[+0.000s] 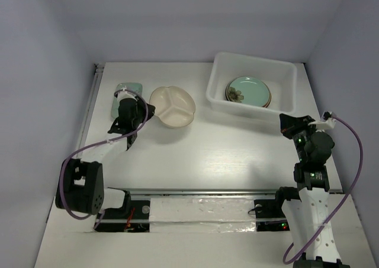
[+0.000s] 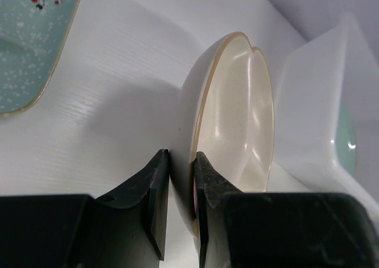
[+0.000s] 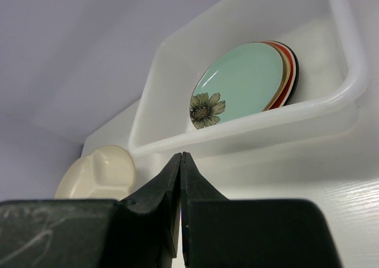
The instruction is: Place the plates into the plastic bin on the countertop
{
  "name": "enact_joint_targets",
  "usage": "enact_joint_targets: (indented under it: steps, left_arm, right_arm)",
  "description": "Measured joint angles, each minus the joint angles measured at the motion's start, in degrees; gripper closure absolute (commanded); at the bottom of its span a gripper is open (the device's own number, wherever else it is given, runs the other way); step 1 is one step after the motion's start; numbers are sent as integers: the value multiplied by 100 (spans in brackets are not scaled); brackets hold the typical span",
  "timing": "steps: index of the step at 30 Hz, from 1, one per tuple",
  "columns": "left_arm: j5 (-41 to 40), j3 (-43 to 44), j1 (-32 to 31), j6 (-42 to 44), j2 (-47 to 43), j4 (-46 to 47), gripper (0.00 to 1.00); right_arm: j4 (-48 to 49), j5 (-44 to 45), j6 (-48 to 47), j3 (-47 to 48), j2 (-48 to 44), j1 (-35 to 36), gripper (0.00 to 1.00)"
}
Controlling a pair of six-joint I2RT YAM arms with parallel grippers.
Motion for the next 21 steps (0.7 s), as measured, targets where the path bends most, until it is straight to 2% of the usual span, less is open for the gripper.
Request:
enact_joint_targets:
  steps: [10,16,21]
  left_arm:
    - [188,9,39,-168,-927,-4,100]
    - [544,479,0,-310,-782,-192,100]
    - [551,1471,-483,-308,-107,-199,100]
  right_arm:
    - [0,0,0,0,9,0,94]
    - [0,4,0,0,9,0,94]
    - [0,4,-2,0,9,0,94]
